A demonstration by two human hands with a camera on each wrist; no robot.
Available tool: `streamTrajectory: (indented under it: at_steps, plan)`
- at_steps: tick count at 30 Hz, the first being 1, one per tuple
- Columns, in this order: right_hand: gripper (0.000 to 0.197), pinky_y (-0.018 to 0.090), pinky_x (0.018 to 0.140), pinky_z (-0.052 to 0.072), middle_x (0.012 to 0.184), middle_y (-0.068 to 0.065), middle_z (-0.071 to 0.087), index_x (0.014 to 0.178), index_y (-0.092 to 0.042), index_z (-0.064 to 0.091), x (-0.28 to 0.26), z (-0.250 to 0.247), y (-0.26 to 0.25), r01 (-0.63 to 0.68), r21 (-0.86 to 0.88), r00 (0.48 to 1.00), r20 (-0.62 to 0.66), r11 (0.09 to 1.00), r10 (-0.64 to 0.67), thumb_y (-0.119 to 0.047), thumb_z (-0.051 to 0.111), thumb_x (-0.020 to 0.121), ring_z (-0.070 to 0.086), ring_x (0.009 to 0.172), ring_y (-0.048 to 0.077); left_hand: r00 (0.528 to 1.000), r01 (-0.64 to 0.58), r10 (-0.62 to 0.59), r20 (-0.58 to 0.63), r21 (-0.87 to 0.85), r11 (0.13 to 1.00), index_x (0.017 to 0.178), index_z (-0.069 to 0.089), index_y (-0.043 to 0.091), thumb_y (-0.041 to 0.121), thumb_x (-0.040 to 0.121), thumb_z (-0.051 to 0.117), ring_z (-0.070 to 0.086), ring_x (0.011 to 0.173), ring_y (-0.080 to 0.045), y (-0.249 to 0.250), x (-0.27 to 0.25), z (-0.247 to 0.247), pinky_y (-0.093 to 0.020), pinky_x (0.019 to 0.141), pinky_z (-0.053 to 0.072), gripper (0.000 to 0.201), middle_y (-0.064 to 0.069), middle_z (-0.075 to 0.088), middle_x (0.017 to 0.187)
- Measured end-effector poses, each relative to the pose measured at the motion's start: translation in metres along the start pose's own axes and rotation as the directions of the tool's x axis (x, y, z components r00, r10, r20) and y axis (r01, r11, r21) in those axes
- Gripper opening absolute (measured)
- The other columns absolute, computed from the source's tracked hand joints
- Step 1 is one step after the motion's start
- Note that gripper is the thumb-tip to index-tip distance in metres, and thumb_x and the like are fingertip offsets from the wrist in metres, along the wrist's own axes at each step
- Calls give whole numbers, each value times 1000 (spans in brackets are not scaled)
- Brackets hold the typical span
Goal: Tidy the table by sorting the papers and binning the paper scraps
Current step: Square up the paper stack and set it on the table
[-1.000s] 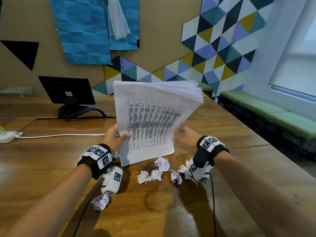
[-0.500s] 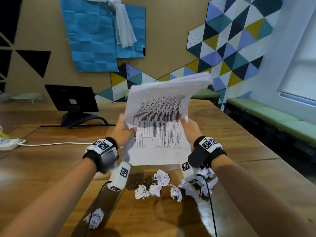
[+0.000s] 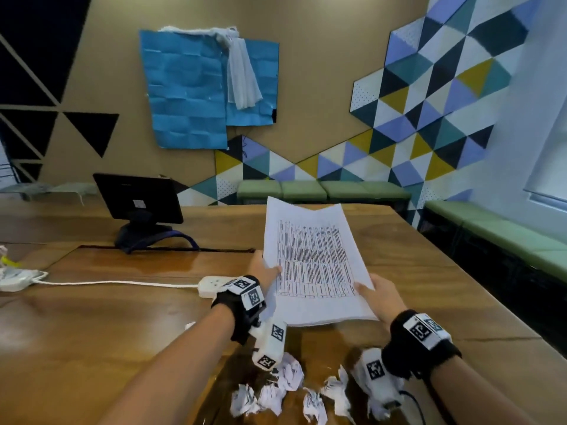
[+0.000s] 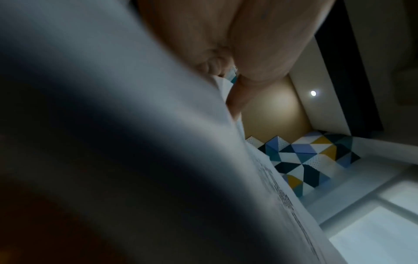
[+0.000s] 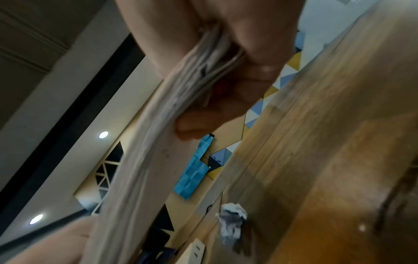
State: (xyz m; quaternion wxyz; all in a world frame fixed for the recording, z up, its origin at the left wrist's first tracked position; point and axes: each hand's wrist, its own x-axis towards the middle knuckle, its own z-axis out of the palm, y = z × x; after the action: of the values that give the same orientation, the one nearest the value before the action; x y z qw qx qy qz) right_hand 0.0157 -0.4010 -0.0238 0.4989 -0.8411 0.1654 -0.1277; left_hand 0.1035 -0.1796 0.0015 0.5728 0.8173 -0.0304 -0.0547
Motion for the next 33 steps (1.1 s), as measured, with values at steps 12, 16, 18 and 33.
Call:
streamTrajectory:
  at_steps: [12, 16, 18, 33]
  plan:
    - [26, 29, 82, 44, 113, 17, 68, 112, 1, 66, 89, 3, 16, -123, -189, 992, -47, 974, 117, -10, 57, 91, 60, 91, 24, 950, 74, -71, 303, 1, 997, 118, 47, 11, -8, 91, 47, 59, 106, -27, -13, 12, 25, -29, 71, 58, 34, -12, 55, 129]
    - [29, 30, 82, 47, 111, 15, 68, 118, -2, 64, 109, 5, 25, -201, -228, 979, -27, 953, 200, -10, 57, 91, 60, 89, 25, 913, 151, -119, 391, -51, 987, 134, 38, 10, -16, 89, 43, 61, 104, -32, -24, 21, 31, -26, 54, 58, 53, -13, 49, 138]
    - [29, 36, 85, 53, 102, 14, 69, 117, -3, 65, 115, 4, 30, -248, -236, 968, -29, 940, 248, -12, 59, 90, 65, 89, 28, 891, 159, -134, 433, -22, 987, 138, 34, 12, -14, 89, 45, 64, 94, -29, -28, 24, 36, -23, 54, 57, 56, -15, 49, 138]
    - [26, 11, 31, 38, 29, -6, 51, 72, -10, 50, 144, -27, 56, -488, 155, 872, 62, 859, 485, -12, 46, 98, 49, 25, 3, 942, -35, -53, 333, 251, 967, 141, 37, 19, 22, 90, 48, 39, 131, -29, -38, 46, 51, -26, 102, 32, 51, -10, 43, 142]
